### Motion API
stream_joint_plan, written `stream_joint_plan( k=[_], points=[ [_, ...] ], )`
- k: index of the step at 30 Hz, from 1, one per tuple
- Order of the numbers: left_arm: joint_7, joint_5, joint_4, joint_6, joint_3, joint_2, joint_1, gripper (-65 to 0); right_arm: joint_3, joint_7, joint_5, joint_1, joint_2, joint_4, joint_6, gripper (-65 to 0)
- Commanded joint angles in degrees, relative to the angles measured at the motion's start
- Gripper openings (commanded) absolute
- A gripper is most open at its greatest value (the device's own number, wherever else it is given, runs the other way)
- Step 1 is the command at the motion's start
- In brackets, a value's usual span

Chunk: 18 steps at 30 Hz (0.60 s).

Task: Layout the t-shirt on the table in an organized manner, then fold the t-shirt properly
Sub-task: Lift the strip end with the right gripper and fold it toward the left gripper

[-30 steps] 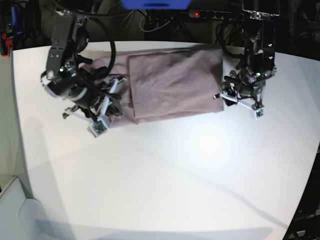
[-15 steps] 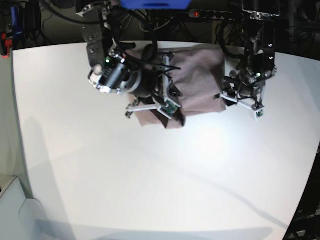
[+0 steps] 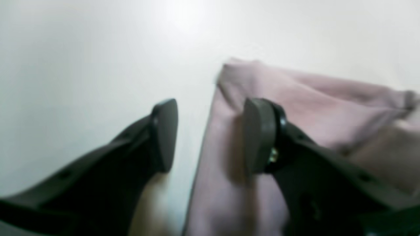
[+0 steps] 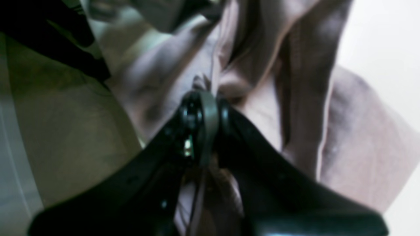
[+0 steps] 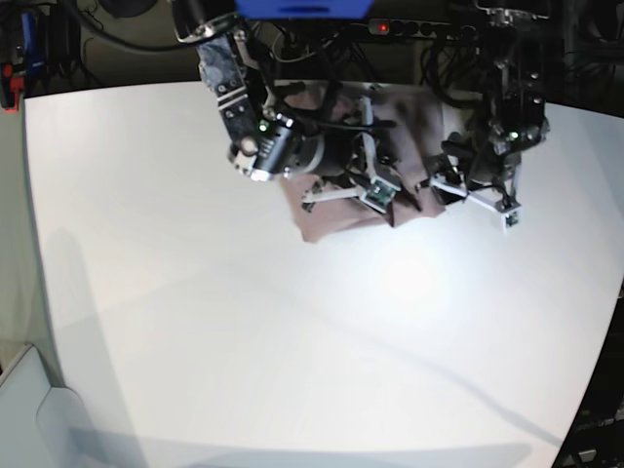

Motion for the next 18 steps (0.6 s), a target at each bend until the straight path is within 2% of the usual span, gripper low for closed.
stream_joint_plan(
  k=[1,6,11,18],
  points=[
    [0.5,0.4,2.1,0.4,-1.5,-0.3,0.3,-33.5,-0.1,1.6,1.2,0.7,-0.6,0.9,0.0,-65.0],
    [6.1,0.4,3.9,0.3,-6.4,-0.7,3.1,-33.5,-0.1,1.6,1.1,1.3,-0.6,0.9,0.0,-65.0],
    [2.8,0.4,-1.3,0.3,-5.5,-0.7,5.0,-33.5,-0.2,1.6,1.2,1.6,-0.6,1.3,0.0,-65.0],
    [2.5,0.4,-3.3,0.3,-0.6,-0.5,3.8,-33.5,-0.5,1.5,1.3,2.4,-0.6,1.6,0.0,-65.0]
  ],
)
